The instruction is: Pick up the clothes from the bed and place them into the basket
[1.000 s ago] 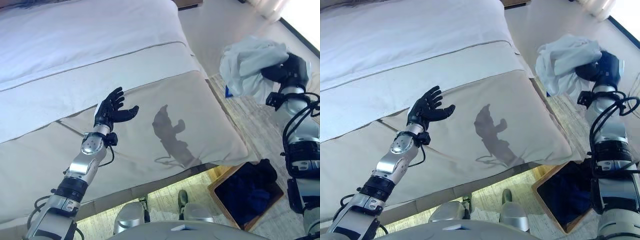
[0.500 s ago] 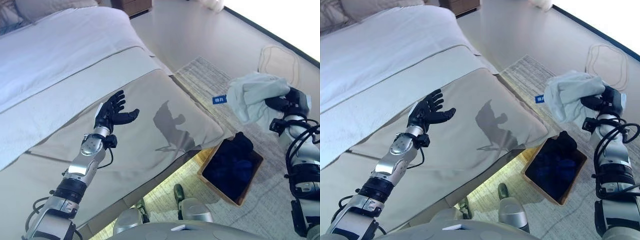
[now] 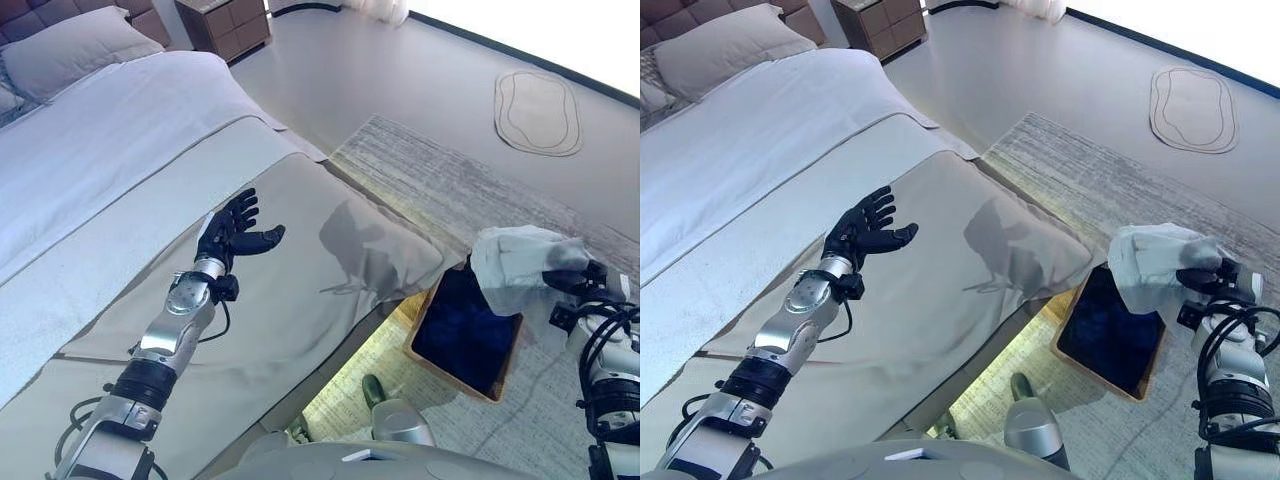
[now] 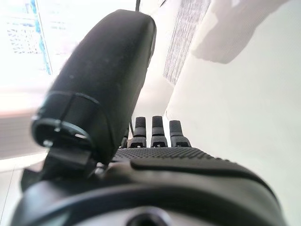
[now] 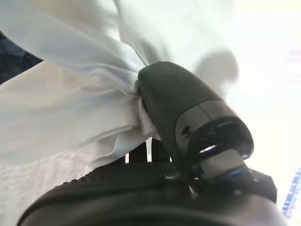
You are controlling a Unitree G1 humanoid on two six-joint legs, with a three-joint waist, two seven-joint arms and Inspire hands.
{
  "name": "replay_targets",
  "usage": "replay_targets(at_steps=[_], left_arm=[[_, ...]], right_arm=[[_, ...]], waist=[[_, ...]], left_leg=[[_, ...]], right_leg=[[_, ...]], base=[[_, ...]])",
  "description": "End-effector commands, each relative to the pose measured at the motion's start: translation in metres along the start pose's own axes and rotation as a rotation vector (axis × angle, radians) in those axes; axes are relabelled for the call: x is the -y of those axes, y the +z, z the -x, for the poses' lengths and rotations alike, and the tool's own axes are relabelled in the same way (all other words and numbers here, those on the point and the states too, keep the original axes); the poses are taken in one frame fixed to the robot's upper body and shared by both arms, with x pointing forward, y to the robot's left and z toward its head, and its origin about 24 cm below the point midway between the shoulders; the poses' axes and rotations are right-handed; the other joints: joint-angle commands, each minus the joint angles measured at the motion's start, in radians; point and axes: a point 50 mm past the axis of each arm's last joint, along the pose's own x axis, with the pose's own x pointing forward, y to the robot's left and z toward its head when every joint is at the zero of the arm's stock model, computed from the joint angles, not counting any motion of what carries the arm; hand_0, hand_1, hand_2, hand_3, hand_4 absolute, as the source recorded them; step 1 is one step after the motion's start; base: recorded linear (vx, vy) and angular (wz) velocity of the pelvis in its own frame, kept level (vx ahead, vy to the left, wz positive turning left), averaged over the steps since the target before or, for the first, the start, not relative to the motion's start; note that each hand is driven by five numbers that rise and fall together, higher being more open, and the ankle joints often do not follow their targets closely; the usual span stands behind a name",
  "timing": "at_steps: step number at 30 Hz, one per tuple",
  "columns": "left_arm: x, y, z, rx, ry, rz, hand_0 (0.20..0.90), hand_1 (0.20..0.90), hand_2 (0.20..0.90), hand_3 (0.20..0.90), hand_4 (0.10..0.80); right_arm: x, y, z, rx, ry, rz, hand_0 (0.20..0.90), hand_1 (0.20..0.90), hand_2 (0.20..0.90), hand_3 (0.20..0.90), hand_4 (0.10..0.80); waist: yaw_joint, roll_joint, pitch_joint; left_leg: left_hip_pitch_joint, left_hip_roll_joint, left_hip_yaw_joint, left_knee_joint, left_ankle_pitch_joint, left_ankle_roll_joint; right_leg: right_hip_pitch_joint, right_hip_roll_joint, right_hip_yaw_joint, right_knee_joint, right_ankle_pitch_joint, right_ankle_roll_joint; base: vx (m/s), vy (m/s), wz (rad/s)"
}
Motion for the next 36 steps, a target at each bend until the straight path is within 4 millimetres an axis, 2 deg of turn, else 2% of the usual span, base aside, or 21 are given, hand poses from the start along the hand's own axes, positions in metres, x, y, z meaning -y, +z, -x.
replay_targets(at_steps=[1,5,14,15,16,17,28,36], left_arm=[[0.001,0.017,-0.003,0.099,-0.021,-0.039,0.9,0.9,0.9,0.9,0.8],[0.005,0.016,-0.003,0.094,-0.045,-0.037,0.9,0.9,0.9,0.9,0.8],[0.017,0.017,-0.005,0.1,-0.08,-0.027,0.9,0.9,0.9,0.9,0.8],[0.018,0.017,-0.005,0.099,-0.082,-0.026,0.9,0.9,0.9,0.9,0.8],[0.019,0.016,-0.005,0.098,-0.084,-0.027,0.9,0.9,0.9,0.9,0.8],[0.019,0.016,-0.005,0.097,-0.086,-0.028,0.9,0.9,0.9,0.9,0.8],[0.017,0.013,-0.004,0.078,-0.086,-0.035,0.9,0.9,0.9,0.9,0.8],[0.012,0.005,0.0,0.057,-0.089,-0.037,0.9,0.9,0.9,0.9,0.8]], right_arm=[[0.019,0.043,-0.007,0.174,-0.094,0.017,0.3,0.3,0.3,0.2,0.1],[0.024,0.033,-0.008,0.153,-0.131,0.077,0.3,0.3,0.3,0.2,0.1],[0.031,0.032,-0.013,0.138,-0.161,0.216,0.3,0.3,0.3,0.2,0.1],[0.031,0.031,-0.013,0.132,-0.153,0.23,0.394,0.394,0.394,0.31,0.21],[0.032,0.029,-0.013,0.124,-0.154,0.242,0.775,0.775,0.775,0.755,0.655],[0.033,0.028,-0.014,0.121,-0.154,0.253,0.9,0.9,0.9,0.9,0.8],[0.036,0.021,-0.014,0.084,-0.172,0.338,0.9,0.9,0.9,0.9,0.8],[0.035,0.019,-0.013,0.077,-0.167,0.389,0.9,0.9,0.9,0.9,0.8]], waist=[[0.003,0.01,-0.114],[-0.005,0.032,-0.101],[-0.017,0.071,-0.08],[-0.018,0.074,-0.079],[-0.019,0.076,-0.078],[-0.019,0.077,-0.079],[-0.003,0.067,-0.093],[0.019,0.045,-0.112]], left_leg=[[0.004,0.003,-0.035,0.065,-0.148,0.011],[-0.007,0.005,-0.029,0.077,-0.15,0.008],[-0.013,0.001,-0.015,0.082,-0.155,0.004],[-0.014,0.002,-0.013,0.082,-0.154,0.003],[-0.013,0.002,-0.011,0.082,-0.154,0.004],[-0.012,0.002,-0.011,0.081,-0.154,0.004],[-0.002,0.0,-0.013,0.067,-0.149,0.005],[0.005,-0.005,-0.032,0.054,-0.142,0.007]], right_leg=[[-0.067,-0.003,-0.094,0.043,-0.008,0.004],[-0.08,-0.004,-0.086,0.045,-0.007,0.003],[-0.089,-0.012,-0.076,0.028,0.002,0.008],[-0.088,-0.013,-0.075,0.026,0.003,0.008],[-0.088,-0.013,-0.075,0.025,0.004,0.009],[-0.086,-0.013,-0.074,0.025,0.004,0.009],[-0.074,-0.011,-0.087,0.018,0.005,0.01],[-0.059,-0.004,-0.096,0.022,0.001,0.007]], base=[[-0.037,-0.048,-0.09],[-0.049,-0.027,-0.08],[-0.029,-0.008,-0.05],[-0.006,-0.004,-0.05],[0.003,-0.003,-0.07],[0.012,-0.006,-0.07],[0.002,-0.001,0.0],[0.006,0.002,0.02]])
